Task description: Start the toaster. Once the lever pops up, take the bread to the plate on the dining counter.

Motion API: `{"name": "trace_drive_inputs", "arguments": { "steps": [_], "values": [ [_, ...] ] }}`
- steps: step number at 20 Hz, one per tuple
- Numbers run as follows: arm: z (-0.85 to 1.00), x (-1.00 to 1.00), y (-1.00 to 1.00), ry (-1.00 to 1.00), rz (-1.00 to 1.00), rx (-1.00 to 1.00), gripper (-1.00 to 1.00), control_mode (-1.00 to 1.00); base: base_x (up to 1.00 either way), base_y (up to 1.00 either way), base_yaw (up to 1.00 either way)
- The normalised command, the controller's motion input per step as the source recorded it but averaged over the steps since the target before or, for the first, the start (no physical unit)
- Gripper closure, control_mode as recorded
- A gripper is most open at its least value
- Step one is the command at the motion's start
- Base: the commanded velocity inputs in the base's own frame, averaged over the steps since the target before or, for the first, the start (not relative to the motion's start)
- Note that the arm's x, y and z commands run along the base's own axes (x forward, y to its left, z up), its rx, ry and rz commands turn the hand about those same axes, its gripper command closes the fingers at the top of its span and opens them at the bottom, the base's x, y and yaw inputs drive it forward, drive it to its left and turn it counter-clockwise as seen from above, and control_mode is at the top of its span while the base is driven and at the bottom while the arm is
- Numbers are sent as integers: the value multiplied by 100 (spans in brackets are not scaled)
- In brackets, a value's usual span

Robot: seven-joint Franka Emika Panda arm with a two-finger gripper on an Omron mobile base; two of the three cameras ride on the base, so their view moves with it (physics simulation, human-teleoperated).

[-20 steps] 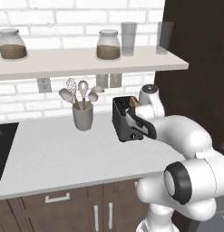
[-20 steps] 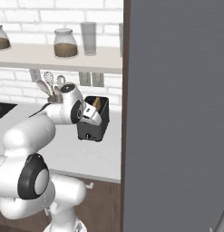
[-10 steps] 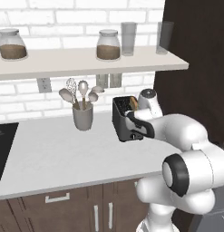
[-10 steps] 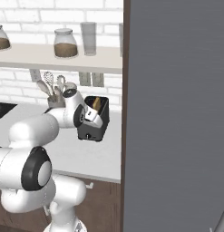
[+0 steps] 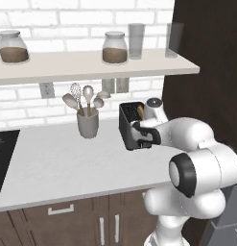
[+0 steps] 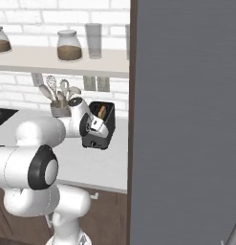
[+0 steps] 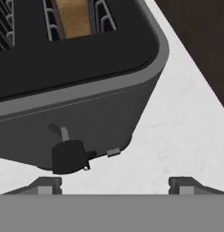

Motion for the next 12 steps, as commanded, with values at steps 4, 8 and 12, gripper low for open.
{"name": "trace_drive_inputs", "arguments": {
  "steps": [4,8,12],
  "values": [
    [0,24,-3,0,-3,3,-100,-100,0,0,0],
    [-7,31,-1,0,-4,0,-100,-100,0,0,0],
    [-27,18,0,-1,-4,0,-100,-100,0,0,0]
  ]
}}
